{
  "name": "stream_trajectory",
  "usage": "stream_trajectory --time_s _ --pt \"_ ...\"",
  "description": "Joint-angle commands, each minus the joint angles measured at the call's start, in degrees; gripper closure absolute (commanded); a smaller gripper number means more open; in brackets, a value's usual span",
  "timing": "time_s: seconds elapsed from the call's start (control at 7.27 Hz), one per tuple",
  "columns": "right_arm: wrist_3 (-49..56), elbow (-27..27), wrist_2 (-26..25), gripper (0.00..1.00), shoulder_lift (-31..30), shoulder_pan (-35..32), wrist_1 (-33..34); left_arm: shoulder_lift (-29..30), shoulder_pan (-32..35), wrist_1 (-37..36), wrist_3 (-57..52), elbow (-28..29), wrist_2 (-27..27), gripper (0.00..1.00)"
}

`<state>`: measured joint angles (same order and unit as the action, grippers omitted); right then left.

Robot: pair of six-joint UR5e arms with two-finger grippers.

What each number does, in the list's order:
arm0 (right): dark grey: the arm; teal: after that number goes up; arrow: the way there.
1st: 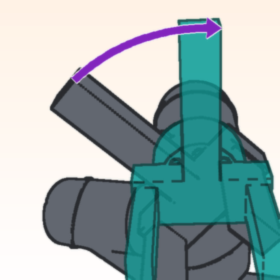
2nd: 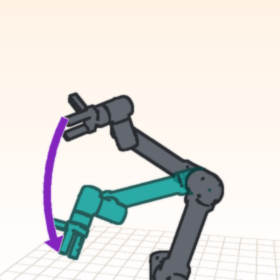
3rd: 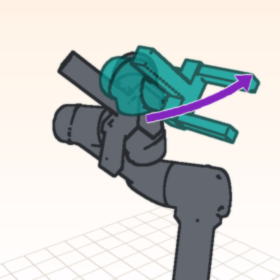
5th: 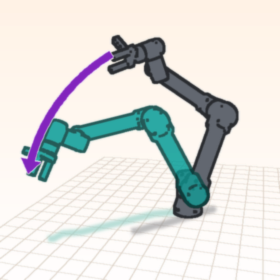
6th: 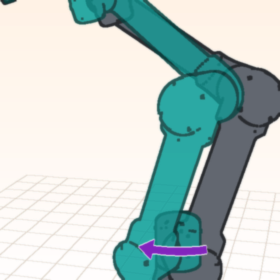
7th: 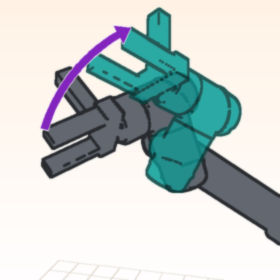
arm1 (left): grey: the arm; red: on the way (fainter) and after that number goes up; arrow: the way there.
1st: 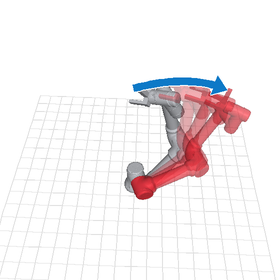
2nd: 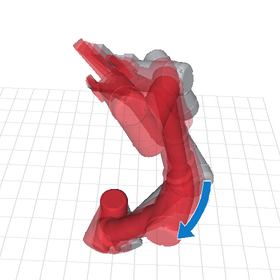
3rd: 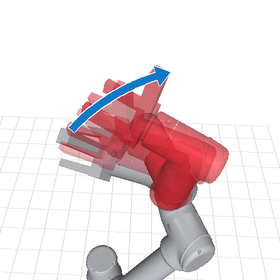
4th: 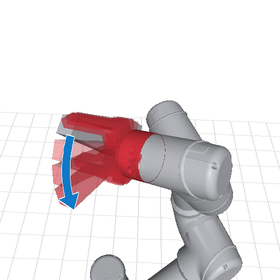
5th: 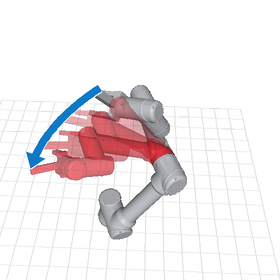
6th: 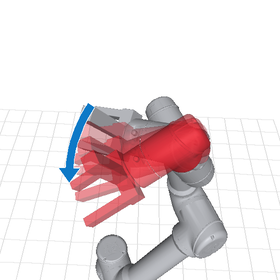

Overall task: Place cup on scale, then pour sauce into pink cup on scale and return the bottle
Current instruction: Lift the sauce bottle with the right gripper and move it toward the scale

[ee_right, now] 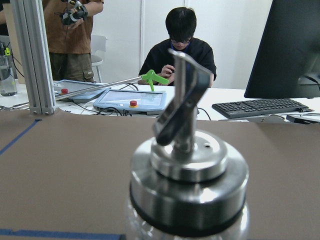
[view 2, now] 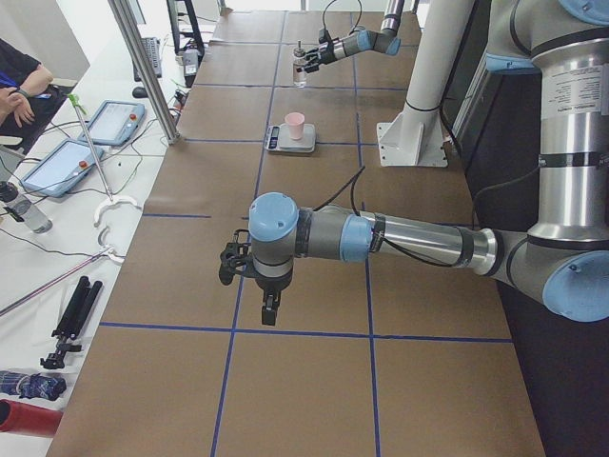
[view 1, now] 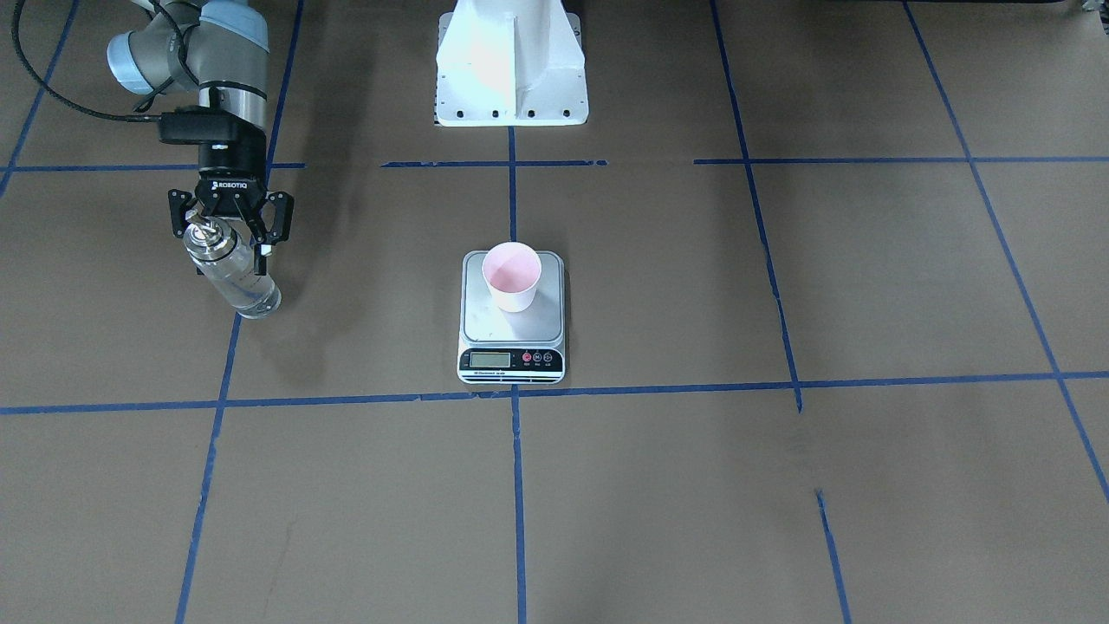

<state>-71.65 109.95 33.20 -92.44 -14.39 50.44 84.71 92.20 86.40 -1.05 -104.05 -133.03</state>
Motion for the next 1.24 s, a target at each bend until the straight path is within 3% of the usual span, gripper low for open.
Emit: stream_trajectory --time_s 0.0,0.41,0.69,1.1 --pt "2.73 0.70 0.02 1.00 0.24 -0.11 0.01 0.10 0.00 0.00 0.09 -0.01 -0.03 0.00" --pt "7.02 3.16 2.93 1.00 0.85 -0.28 -0.07 0.10 -0.09 0.00 0.26 0.07 -0.03 0.00" --pt "25.82 4.38 3.27 1.00 3.47 -2.90 -0.42 0.10 -0.09 0.00 0.18 -0.01 -0.03 0.00" --pt "26.65 3.17 3.36 1.00 4.63 -3.01 -4.03 0.10 -0.09 0.09 0.26 -0.01 -0.03 0.00"
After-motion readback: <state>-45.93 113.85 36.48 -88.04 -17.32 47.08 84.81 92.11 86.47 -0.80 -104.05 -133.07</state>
